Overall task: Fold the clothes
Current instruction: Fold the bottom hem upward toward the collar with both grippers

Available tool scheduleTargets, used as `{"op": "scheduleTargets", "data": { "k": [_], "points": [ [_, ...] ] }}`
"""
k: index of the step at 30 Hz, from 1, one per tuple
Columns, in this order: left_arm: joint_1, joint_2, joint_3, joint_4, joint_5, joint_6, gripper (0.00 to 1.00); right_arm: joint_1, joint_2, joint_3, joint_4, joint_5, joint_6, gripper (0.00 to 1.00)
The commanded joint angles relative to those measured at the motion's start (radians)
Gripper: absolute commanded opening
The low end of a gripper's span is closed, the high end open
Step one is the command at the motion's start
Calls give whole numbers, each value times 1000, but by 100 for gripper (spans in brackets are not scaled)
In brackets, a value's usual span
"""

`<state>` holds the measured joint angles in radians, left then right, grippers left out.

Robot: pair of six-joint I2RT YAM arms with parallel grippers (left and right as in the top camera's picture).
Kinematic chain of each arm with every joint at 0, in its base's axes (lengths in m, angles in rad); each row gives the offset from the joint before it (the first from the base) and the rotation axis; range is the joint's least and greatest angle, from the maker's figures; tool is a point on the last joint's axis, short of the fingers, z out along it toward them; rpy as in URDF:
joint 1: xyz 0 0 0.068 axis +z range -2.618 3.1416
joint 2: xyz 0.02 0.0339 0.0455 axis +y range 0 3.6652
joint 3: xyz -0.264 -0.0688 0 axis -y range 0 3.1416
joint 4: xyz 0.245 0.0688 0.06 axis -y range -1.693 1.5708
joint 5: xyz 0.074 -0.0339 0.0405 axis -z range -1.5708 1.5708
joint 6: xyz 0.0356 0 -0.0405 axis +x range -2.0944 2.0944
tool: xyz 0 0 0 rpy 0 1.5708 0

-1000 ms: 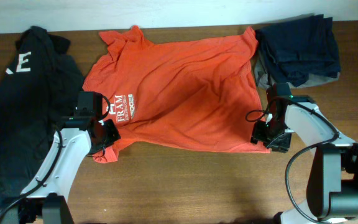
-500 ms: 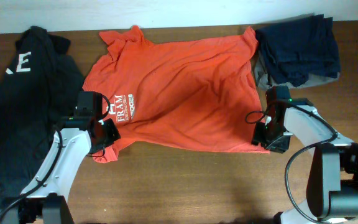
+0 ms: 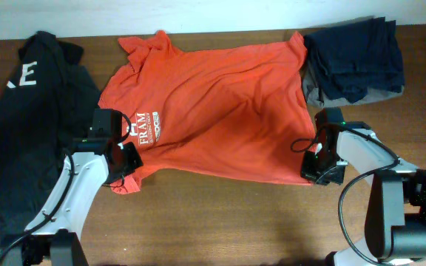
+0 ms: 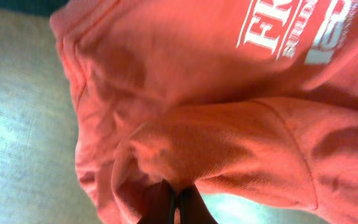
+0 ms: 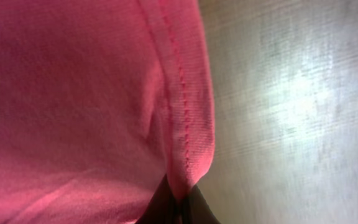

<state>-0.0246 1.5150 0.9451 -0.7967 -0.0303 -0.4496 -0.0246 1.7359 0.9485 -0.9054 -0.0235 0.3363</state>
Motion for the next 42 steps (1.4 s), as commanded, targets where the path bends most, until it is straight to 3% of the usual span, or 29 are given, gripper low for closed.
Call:
{"op": "scheduleTargets", "data": {
  "k": [1, 13, 25, 32, 42],
  "points": [
    [8, -1, 60, -47, -19, 40, 1, -8, -20, 40, -52, 18, 2, 4],
    [37, -25, 351, -417, -151, 63, 1, -95, -103, 260, -365, 2, -18, 4],
    [23, -109, 365, -557, -122, 63, 1, -95, -235, 320, -548, 2, -32, 4],
    [-103, -109, 365, -595, -56, 63, 1, -96, -314, 355, -603, 11, -43, 4],
    [-173, -105, 362, -588, -240, 50, 1, -95, -286, 355, -541, 53, -51, 4]
  ]
}}
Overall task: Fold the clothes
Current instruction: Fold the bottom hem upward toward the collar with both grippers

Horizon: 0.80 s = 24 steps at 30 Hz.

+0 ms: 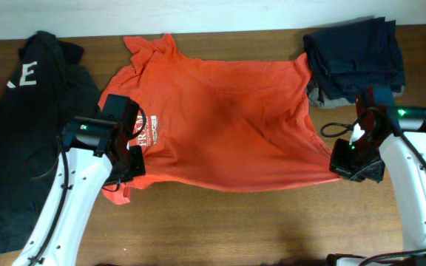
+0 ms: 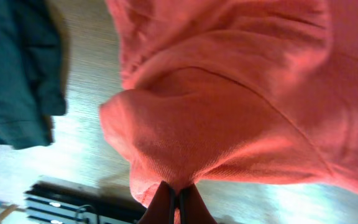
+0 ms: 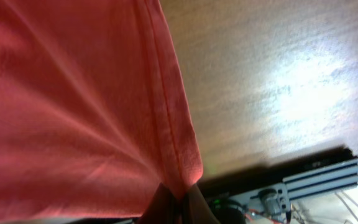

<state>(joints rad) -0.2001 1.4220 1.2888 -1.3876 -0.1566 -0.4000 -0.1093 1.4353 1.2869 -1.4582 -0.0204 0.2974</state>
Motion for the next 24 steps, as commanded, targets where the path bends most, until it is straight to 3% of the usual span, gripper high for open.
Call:
{"op": "scheduleTargets", "data": {
  "k": [1, 6, 15, 24],
  "points": [
    [3, -10, 14, 7, -142, -3, 1, -11, 21, 16, 19, 63, -12, 4],
    [7, -10, -12, 77, -208, -10, 1, -11, 40, 16, 99, 81, -11, 4],
    [6, 34, -16, 350, -207, 6, 1, -9, 70, 16, 282, 17, -39, 4],
    [6, 205, -16, 404, -214, 6, 1, -9, 143, 14, 402, 4, -81, 4]
  ]
}}
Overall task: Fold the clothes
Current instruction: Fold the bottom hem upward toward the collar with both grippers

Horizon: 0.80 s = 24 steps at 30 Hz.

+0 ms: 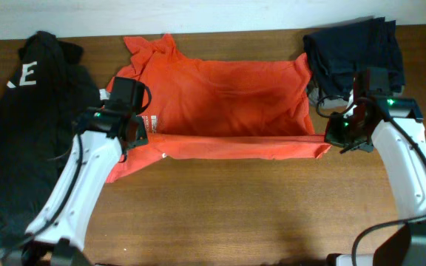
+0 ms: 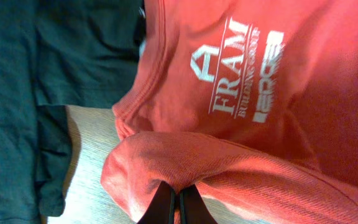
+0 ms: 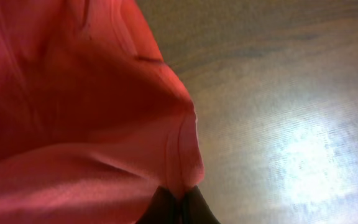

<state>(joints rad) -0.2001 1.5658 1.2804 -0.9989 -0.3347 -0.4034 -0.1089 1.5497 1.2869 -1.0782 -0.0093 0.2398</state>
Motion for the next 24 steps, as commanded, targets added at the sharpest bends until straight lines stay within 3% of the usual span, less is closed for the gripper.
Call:
{"op": "scheduleTargets", "data": {
  "k": [1, 12, 24],
  "points": [
    [6, 83, -7, 29, -39, 10, 1, -9, 38, 14, 36, -10, -23, 4],
    [14, 267, -7, 263, -55, 10, 1, -8, 159, 14, 201, -60, -31, 4],
    [54, 275, -7, 367, -56, 9, 1, 25, 231, 14, 325, -113, -50, 4]
  ]
}}
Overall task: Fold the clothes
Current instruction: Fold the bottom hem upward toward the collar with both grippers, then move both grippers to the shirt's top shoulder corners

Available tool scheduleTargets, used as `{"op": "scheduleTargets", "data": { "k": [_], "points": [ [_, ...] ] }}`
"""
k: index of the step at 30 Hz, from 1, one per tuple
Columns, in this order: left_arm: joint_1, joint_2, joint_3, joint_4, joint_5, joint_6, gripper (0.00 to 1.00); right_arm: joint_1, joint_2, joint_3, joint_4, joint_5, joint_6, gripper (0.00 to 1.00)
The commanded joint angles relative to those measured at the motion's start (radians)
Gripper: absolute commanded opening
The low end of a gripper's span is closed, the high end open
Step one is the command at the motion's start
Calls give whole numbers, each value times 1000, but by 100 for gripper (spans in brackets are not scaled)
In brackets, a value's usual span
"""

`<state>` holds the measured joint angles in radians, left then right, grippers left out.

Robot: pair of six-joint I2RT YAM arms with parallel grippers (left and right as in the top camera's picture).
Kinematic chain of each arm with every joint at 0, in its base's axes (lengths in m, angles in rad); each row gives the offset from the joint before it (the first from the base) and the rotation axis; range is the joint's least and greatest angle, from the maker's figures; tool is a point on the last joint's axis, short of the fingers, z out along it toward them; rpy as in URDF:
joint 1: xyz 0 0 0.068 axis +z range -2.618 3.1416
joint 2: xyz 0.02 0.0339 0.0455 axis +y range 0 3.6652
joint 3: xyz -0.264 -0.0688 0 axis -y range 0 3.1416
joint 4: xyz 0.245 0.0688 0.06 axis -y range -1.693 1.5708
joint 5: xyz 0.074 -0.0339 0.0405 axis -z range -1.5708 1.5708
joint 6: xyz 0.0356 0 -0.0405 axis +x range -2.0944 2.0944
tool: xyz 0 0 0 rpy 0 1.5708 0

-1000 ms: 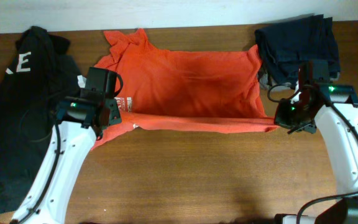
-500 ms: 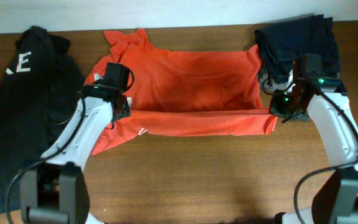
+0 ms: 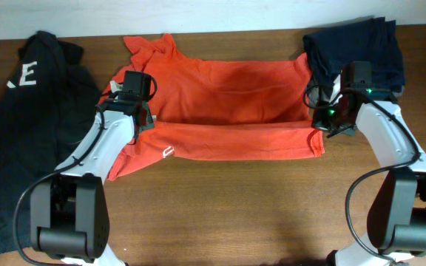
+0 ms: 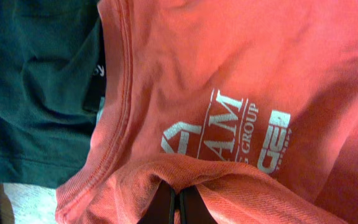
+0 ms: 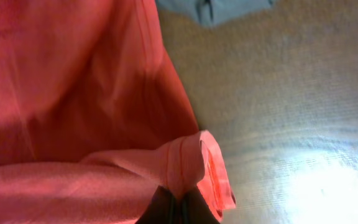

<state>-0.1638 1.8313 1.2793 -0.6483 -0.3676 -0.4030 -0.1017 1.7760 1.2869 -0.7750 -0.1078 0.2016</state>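
Observation:
An orange T-shirt (image 3: 228,103) with white FRAM lettering (image 4: 229,134) lies across the table's far half, its near part folded back over the middle. My left gripper (image 3: 140,122) is shut on the folded edge at the shirt's left end, fabric bunched over the fingertips (image 4: 178,202). At the right end my right gripper (image 3: 322,127) is shut on the hem corner (image 5: 185,165). A black garment (image 3: 32,125) with white lettering lies at the left. A dark navy folded pile (image 3: 357,52) sits at the far right.
Bare wooden table (image 3: 235,214) fills the near half. The black garment touches the orange shirt's left sleeve (image 4: 36,93). A grey piece (image 5: 222,9) lies under the navy pile, close to my right gripper.
Both grippers have moved farther from the near edge with the shirt's hem. The folded band now lies over the shirt's middle, and the fold line sits nearer the collar.
Both grippers were shut on the shirt's near corners with the shirt flat. Then they held the hem up off the table. Then the hem was folded over the shirt's near part. Now it lies still farther over the middle, both grippers holding on.

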Motion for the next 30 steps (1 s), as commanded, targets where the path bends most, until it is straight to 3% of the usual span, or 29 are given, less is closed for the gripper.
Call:
{"op": "scheduleTargets", "data": {
  "k": [1, 12, 14, 15, 17, 19, 21, 26, 30],
  "points": [
    [23, 10, -6, 29, -23, 9, 1, 24, 5, 14, 40, -13, -12, 4],
    [24, 19, -6, 124, -22, 9, 4, 44, 12, 14, 102, -13, -11, 4],
    [24, 19, -6, 134, -23, 9, 17, 44, 18, 14, 103, -13, -11, 4],
    [24, 19, -6, 138, -23, 9, 37, 44, 22, 14, 106, -13, -11, 10],
    [24, 19, -6, 144, -22, 9, 68, 44, 28, 14, 115, -13, -11, 30],
    [24, 19, -6, 148, -23, 14, 83, 44, 30, 14, 127, -13, -11, 49],
    [24, 19, -6, 162, -23, 57, 96, 44, 30, 14, 141, -13, -11, 57],
    [24, 18, 0, 171, -21, 181, 99, 42, 24, 26, 127, -18, -11, 58],
    [24, 14, 92, 93, 73, 284, 99, 42, 5, 135, -19, -21, -15, 59]
  ]
}}
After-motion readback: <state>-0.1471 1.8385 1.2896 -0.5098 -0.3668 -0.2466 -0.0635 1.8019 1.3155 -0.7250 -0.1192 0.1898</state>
